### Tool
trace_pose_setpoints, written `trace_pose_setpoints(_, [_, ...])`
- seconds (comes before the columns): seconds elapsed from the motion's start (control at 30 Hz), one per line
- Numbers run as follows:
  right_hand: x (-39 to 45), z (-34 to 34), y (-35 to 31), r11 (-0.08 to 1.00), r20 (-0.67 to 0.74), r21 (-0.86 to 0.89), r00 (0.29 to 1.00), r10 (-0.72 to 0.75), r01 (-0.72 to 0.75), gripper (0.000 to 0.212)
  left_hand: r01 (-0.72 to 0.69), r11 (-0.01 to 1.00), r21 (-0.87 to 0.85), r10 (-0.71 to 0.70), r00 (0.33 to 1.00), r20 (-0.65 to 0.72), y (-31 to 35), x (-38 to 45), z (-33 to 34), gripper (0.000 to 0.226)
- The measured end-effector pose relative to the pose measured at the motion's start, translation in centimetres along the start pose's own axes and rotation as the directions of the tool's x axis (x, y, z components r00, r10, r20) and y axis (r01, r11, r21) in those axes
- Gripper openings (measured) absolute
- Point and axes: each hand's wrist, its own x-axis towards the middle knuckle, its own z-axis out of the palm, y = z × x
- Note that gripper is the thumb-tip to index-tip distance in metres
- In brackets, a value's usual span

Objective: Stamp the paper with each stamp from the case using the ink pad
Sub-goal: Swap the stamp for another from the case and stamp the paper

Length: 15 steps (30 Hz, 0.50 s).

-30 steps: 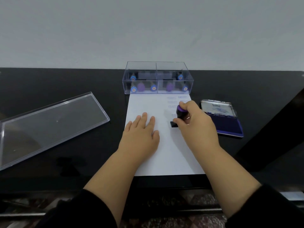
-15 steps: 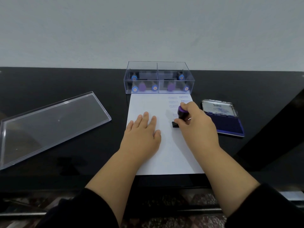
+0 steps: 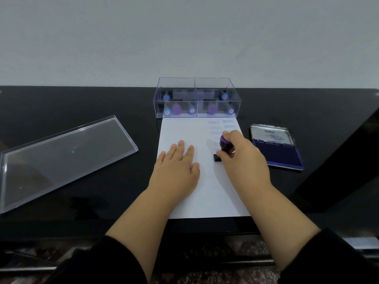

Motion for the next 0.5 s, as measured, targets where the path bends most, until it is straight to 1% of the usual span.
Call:
trace_pose_setpoints(0.23, [-0.1,0.1,0.2,0.999,0.005,0.002,0.999,-0.037,0.037,0.027,0.022,1.000,-0.008,-0.022,1.000,-0.003,0.2,0.0,0.1,0.054])
trace_pose_setpoints(0.27, [-0.1,0.0,0.3,0.999,-0.006,0.041,1.000,-0.019,0.019,0.027,0.030,0.999,-0.010,-0.030,1.000,-0.001,0.4,0.0,0.1,0.054])
trace_pose_setpoints(0.33, [0.1,-0.5,0.5,0.974,-0.069,0.220,0.996,0.063,-0.047,0.025,0.050,0.999,-0.013,-0.050,0.999,0.002,0.6,-0.1,0.1,0.054])
trace_pose_setpoints(0.4, [0.4,-1.5,0.8,0.905,-0.150,0.418,0.977,0.153,-0.078,0.028,0.070,0.998,-0.010,-0.070,0.998,0.003,0.8,-0.2,0.0,0.054])
trace_pose_setpoints(0.43, [0.5,-2.1,0.9,0.871,-0.182,0.485,0.966,0.185,-0.076,0.031,0.079,0.997,-0.013,-0.079,0.997,0.004,1.0,-0.2,0.0,0.054])
trace_pose_setpoints(0.5, [0.5,-3.1,1.3,0.830,-0.219,0.552,0.948,0.231,-0.075,0.034,0.096,0.995,-0.028,-0.096,0.995,0.002,1.3,-0.2,-0.1,0.055])
